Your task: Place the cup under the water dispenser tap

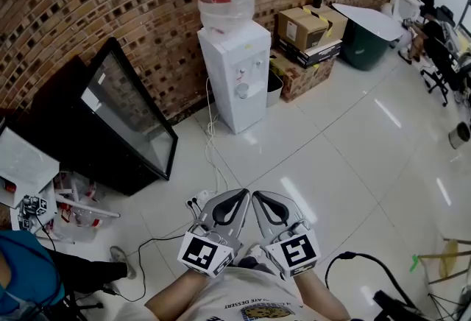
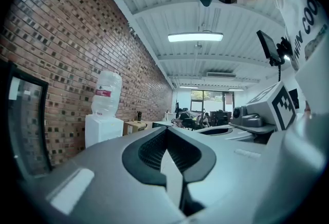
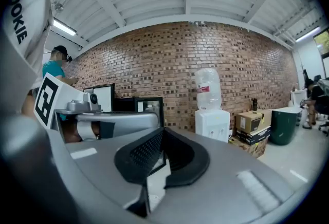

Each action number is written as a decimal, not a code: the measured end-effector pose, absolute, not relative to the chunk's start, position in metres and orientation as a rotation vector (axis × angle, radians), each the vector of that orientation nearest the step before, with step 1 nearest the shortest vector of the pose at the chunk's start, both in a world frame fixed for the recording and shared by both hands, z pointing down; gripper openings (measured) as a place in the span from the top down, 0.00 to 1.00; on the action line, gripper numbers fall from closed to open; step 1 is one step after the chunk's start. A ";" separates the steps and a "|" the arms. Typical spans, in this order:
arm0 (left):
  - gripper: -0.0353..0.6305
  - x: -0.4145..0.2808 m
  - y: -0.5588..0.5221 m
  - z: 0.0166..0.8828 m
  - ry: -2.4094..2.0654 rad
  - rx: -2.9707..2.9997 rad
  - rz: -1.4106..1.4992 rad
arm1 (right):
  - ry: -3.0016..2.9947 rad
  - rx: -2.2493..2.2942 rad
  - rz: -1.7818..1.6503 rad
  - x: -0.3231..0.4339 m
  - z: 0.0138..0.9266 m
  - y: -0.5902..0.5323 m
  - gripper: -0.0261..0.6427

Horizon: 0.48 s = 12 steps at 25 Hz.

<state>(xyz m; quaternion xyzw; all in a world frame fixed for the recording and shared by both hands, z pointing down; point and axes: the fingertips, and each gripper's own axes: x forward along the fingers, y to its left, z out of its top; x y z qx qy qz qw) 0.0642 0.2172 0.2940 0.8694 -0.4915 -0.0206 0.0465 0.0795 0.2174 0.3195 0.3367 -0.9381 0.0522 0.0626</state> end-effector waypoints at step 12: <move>0.96 0.053 0.221 0.298 -1.520 2.635 -0.088 | -2.831 0.994 0.147 0.068 0.323 0.221 0.95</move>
